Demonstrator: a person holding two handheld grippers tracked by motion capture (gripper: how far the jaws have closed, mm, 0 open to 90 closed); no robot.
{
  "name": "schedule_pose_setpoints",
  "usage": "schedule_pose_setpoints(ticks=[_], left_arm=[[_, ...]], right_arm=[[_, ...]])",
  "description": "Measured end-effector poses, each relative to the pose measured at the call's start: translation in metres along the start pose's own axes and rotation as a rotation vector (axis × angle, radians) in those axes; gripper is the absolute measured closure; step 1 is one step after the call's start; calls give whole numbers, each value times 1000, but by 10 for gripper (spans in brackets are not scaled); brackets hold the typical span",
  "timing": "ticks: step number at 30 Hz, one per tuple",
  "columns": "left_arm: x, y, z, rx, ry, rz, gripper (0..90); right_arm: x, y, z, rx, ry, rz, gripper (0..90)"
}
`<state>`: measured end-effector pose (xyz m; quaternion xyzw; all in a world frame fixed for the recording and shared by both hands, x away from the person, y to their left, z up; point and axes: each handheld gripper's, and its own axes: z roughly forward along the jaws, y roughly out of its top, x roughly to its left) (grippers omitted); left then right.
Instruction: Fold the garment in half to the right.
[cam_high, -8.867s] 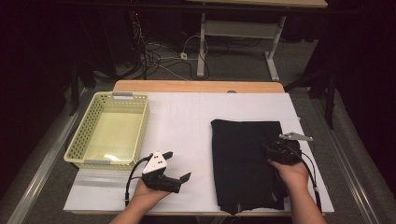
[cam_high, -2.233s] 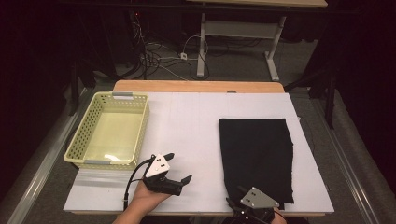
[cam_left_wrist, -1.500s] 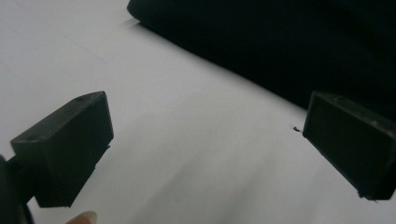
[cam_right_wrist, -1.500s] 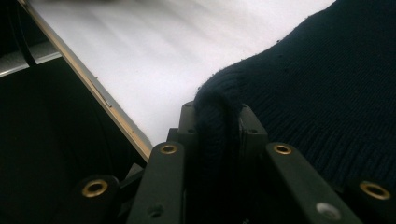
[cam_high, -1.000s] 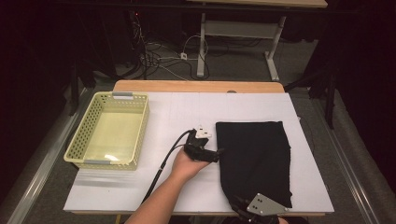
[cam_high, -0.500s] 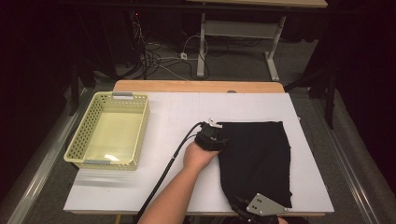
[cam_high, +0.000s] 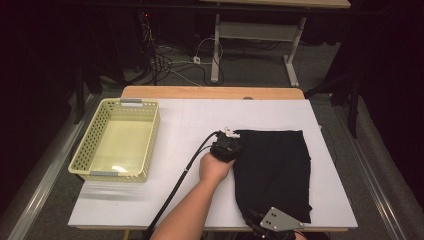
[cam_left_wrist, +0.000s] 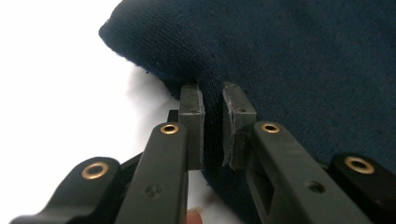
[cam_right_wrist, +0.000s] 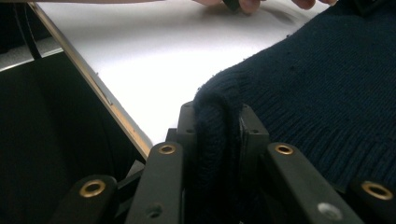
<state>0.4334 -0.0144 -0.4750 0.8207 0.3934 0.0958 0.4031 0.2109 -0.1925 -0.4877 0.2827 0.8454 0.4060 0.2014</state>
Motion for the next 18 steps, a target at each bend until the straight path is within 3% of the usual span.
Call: schedule_pose_setpoints(ticks=[9,18], left_arm=[[34,-7,-25,-13,49,-21,792],[75,-19,-58,-13,155,-52,794]], right_arm=[[13,23,26,6,32,-42,765],[33,55,67,-30,84,-70,764]])
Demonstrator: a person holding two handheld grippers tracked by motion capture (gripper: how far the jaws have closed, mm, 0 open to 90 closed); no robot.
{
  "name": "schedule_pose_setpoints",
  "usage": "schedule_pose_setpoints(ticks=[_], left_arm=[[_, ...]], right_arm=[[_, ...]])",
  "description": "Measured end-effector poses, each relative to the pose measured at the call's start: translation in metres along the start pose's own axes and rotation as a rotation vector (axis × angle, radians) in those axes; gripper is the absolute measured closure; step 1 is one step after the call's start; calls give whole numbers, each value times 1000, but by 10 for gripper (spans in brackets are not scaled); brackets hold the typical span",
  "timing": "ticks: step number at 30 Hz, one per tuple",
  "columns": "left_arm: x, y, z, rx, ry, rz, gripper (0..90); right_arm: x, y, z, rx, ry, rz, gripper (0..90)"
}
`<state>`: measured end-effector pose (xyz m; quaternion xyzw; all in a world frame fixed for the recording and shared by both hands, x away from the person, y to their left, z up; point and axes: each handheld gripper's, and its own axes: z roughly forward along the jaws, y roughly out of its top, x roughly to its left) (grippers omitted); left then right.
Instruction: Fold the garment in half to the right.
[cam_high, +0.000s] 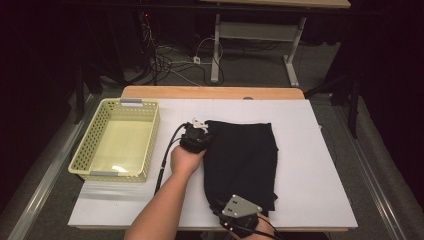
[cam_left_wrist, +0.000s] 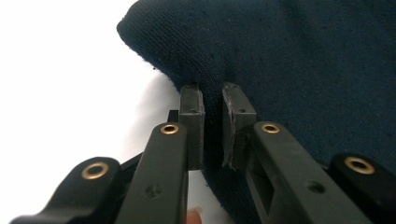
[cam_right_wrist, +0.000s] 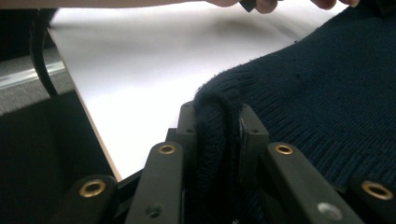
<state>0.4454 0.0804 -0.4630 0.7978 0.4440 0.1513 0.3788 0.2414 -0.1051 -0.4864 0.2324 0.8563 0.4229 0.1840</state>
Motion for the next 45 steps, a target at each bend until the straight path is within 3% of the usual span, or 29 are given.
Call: schedule_pose_setpoints(ticks=[3,8,10,12,14,20,22,27,33,37,41,45], left_arm=[[14,-2,-8,6,31,-10,795],[22,-6,-8,22,52,-37,790],[21,-8,-7,31,59,-47,768],[19,-10,-8,26,73,-54,680],[16,-13,-10,42,64,-65,510],[-5,-32,-31,21,66,21,437],[-12,-41,-42,-11,56,20,407],[-28,-70,-67,-58,-20,34,403],[-44,-103,-89,-60,-71,72,357],[-54,-120,-108,-70,-106,80,332],[-63,-132,-121,-60,-141,83,304],[-69,-141,-131,-95,-165,79,303]], right_arm=[[7,12,11,-14,19,-9,765],[15,25,27,-26,55,-8,757],[14,26,28,-13,62,-11,680],[13,26,24,-13,62,2,601],[13,26,14,-28,75,12,534],[8,16,-19,-61,47,27,498],[2,9,-30,-63,28,41,496],[-14,-8,-56,-57,-33,67,495],[-36,-27,-82,-50,-106,99,494],[-44,-37,-87,-47,-137,112,494],[-49,-47,-83,-35,-133,137,484],[-50,-54,-77,-7,-128,144,483]])
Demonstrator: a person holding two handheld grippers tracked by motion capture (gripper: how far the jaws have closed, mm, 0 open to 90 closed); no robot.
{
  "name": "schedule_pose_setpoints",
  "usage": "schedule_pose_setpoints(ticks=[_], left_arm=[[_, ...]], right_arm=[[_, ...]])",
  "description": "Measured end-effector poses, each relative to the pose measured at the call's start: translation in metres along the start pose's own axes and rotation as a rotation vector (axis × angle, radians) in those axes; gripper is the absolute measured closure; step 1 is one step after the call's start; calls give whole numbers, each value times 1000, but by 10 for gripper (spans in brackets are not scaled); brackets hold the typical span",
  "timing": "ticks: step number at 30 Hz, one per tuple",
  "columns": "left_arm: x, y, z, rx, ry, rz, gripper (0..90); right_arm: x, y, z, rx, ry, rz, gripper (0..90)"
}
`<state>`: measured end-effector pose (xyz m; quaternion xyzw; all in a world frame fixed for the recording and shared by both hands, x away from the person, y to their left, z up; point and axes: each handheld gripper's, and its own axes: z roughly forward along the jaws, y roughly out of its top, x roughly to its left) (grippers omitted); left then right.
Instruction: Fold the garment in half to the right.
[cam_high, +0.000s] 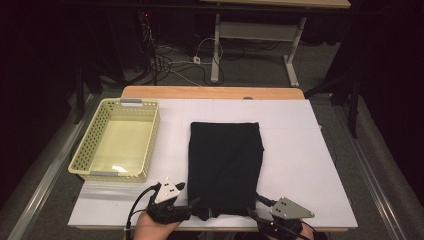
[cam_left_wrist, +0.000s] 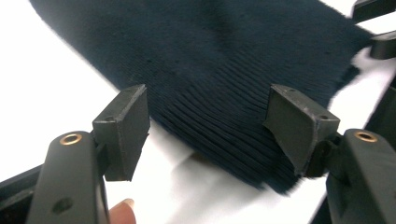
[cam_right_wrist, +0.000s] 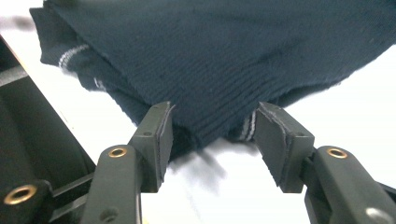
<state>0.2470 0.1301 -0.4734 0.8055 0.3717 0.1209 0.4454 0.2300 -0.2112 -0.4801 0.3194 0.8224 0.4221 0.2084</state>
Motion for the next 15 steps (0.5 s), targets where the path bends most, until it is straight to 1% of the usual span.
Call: schedule_pose_setpoints(ticks=[1,3,4,7,10,13,15], left_arm=[[0,-2,0,-3,-7,-5,302],[0,-4,3,15,-12,-7,302],[0,-5,5,20,-11,-4,302],[2,-8,8,31,-11,-13,302],[2,-13,10,59,-6,-12,302],[5,-17,12,75,-25,-48,303],[5,-18,12,81,-35,-59,305]], right_arm=[[0,-1,1,6,-1,0,483],[-1,-3,2,12,0,-1,483],[-2,-3,3,12,0,1,483],[-2,-4,4,14,1,3,481],[-3,-5,5,11,7,-1,465],[-4,-7,5,8,10,-6,434],[-6,-8,5,-2,11,-8,394]])
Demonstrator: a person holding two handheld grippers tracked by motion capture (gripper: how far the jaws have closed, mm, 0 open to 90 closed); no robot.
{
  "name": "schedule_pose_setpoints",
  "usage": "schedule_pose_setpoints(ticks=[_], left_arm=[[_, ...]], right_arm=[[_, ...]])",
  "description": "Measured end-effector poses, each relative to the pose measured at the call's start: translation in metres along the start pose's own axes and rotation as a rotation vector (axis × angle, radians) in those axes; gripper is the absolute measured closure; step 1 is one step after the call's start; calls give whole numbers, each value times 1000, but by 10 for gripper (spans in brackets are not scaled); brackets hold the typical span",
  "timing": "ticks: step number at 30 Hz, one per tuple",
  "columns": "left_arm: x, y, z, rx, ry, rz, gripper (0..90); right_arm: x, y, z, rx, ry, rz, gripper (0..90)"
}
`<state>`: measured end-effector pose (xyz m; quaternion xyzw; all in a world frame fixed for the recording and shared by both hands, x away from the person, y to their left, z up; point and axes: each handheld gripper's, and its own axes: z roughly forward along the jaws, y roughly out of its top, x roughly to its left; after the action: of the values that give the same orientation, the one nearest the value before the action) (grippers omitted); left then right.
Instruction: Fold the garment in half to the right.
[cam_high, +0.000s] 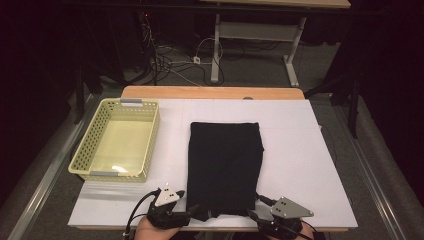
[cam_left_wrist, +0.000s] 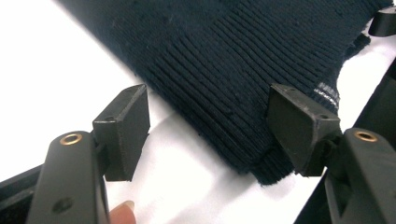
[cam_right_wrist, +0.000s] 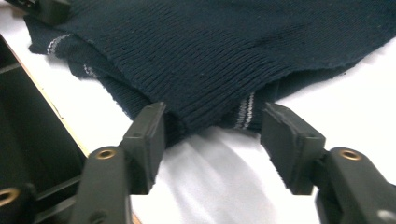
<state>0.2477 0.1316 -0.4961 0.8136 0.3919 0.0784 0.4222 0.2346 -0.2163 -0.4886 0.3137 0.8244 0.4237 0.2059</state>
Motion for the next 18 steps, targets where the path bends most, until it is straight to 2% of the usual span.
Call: schedule_pose_setpoints(ticks=[2,5,10,18], left_arm=[[1,-1,1,8,-30,-18,326],[0,-3,2,0,-32,-20,333],[-2,-4,3,-13,-63,-37,408],[-4,-5,4,-15,-111,-36,555]], right_arm=[[-3,-1,-1,-20,-4,-5,342],[-8,-2,-4,-33,-15,5,282],[-17,-2,-9,-58,-32,17,198],[-26,-2,-13,-70,-66,32,140]])
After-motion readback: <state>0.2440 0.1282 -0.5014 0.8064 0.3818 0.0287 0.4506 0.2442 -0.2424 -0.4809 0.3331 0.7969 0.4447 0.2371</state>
